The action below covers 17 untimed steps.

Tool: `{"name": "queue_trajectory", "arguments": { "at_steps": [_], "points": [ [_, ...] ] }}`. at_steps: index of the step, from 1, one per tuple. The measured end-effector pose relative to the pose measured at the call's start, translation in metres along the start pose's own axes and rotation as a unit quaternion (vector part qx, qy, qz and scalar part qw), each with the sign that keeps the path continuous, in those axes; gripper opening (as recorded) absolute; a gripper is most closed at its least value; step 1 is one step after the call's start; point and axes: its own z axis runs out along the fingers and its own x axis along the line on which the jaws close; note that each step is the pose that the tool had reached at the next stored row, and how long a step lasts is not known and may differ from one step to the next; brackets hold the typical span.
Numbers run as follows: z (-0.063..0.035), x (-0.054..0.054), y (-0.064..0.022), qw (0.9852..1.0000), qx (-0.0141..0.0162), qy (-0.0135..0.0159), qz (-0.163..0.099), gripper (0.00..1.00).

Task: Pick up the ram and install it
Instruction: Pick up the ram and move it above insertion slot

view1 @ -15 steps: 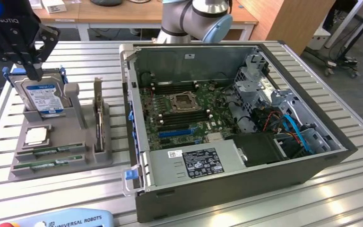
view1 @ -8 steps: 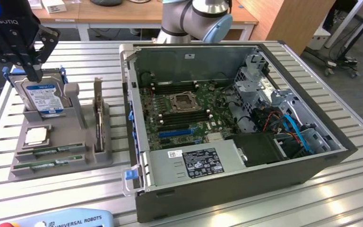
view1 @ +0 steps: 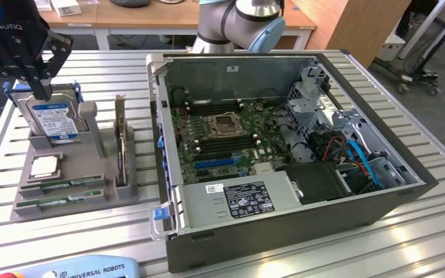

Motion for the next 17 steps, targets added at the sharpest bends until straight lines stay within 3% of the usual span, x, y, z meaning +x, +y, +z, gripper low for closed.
{"name": "queue_trajectory", "arguments": {
  "at_steps": [4, 10, 13, 17],
  "points": [
    [0.0, 0.0, 0.0, 1.0, -0.0002, 0.0004, -0.009, 0.1],
    [0.0, 0.0, -0.0001, 0.9989, -0.0011, 0.0019, -0.047, 0.1],
    [0.0001, 0.0, -0.0001, 0.9976, -0.0017, 0.0029, -0.069, 0.1],
    [0.0002, 0.0, -0.0001, 0.9944, -0.0025, 0.0044, -0.106, 0.1]
  ]
}}
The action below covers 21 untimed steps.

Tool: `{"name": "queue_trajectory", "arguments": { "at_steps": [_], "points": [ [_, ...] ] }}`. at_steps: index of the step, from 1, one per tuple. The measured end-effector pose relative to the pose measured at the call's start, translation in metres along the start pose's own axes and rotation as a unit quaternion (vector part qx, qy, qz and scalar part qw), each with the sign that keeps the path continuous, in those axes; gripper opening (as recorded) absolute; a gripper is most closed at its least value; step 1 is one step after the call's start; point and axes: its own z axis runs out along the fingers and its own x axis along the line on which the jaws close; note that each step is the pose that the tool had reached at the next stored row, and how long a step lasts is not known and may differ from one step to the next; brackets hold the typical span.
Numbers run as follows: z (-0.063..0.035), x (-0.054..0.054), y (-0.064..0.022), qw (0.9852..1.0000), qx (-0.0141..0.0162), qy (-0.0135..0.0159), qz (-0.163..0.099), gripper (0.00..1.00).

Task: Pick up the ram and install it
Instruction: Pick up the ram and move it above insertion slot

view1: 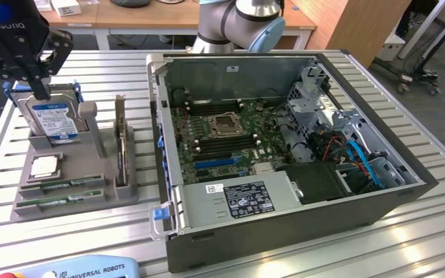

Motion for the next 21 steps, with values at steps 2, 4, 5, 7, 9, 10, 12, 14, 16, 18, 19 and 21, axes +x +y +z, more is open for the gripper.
{"name": "queue_trajectory", "arguments": {
  "at_steps": [2, 4, 5, 7, 9, 10, 12, 14, 16, 18, 19, 21],
  "points": [
    [0.0, 0.0, 0.0, 0.9998, -0.0004, 0.0008, -0.018, 0.1],
    [0.0001, 0.0, 0.0, 0.9993, -0.0009, 0.0016, -0.037, 0.1],
    [0.0002, 0.0, 0.0, 0.999, -0.0011, 0.0019, -0.045, 0.1],
    [0.0002, 0.0, 0.0, 0.998, -0.0015, 0.0027, -0.064, 0.1],
    [0.0003, 0.0, 0.0, 0.9967, -0.0019, 0.0035, -0.082, 0.1],
    [0.0003, 0.0, 0.0, 0.9959, -0.0021, 0.0038, -0.09, 0.1],
    [0.0004, 0.0, 0.0, 0.994, -0.0026, 0.0046, -0.109, 0.1],
    [0.0005, 0.0, 0.0, 0.9919, -0.003, 0.0053, -0.127, 0.1],
    [0.0006, 0.0, 0.0, 0.9895, -0.0034, 0.0061, -0.145, 0.1],
    [0.0007, 0.0, 0.0, 0.9867, -0.0038, 0.0069, -0.162, 0.1],
    [0.0007, 0.0, 0.0, 0.9851, -0.0041, 0.0073, -0.172, 0.1],
    [0.0008, 0.0, 0.0, 0.9818, -0.0045, 0.008, -0.19, 0.1]
  ]
}}
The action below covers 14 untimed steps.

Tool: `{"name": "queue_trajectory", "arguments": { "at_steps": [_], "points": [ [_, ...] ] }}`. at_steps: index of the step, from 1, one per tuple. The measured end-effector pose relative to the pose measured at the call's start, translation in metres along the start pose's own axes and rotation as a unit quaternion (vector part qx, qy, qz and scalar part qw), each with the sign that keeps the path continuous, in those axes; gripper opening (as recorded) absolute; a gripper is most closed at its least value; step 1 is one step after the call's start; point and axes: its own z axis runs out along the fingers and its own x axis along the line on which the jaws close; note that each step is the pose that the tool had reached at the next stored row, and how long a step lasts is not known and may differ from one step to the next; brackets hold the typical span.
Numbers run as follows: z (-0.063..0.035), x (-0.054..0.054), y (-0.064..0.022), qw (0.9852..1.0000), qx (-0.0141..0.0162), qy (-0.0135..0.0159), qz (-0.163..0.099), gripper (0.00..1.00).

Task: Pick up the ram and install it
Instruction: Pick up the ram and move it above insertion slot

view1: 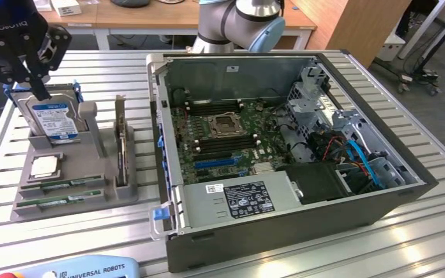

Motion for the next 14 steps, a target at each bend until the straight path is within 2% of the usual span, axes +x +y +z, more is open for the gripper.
{"name": "queue_trajectory", "arguments": {
  "at_steps": [3, 7, 11, 14],
  "points": [
    [0.0002, 0.0, 0.0, 0.9996, -0.0006, 0.0011, -0.027, 0.1],
    [0.0004, 0.0, 0.0, 0.998, -0.0015, 0.0027, -0.063, 0.1],
    [0.0007, 0.0, 0.0, 0.995, -0.0023, 0.0042, -0.1, 0.1],
    [0.0008, 0.0, 0.0, 0.9919, -0.003, 0.0053, -0.127, 0.1]
  ]
}}
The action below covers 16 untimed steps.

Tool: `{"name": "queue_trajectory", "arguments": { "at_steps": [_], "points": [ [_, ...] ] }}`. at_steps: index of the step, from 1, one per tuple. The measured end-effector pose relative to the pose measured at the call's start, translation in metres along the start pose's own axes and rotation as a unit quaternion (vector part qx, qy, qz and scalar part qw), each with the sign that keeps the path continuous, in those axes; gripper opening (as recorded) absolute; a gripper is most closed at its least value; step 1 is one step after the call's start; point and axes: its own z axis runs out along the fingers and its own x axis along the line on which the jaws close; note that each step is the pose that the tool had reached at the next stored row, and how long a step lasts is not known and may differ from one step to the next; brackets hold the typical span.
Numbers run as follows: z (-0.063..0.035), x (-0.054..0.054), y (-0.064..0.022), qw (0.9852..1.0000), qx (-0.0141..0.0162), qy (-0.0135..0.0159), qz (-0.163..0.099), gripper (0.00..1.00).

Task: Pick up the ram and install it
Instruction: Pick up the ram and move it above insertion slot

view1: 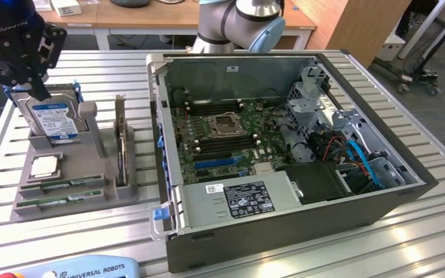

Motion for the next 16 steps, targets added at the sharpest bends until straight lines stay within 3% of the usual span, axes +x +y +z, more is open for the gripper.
{"name": "queue_trajectory", "arguments": {
  "at_steps": [4, 8, 12, 16],
  "points": [
    [0.0002, 0.0, 0.0, 0.9993, -0.0009, 0.0015, -0.037, 0.1],
    [0.0005, 0.0, 0.0, 0.9974, -0.0017, 0.0031, -0.073, 0.1],
    [0.0008, 0.0, -0.0001, 0.994, -0.0026, 0.0046, -0.109, 0.1],
    [0.0011, 0.0, -0.0001, 0.9894, -0.0034, 0.0061, -0.145, 0.1]
  ]
}}
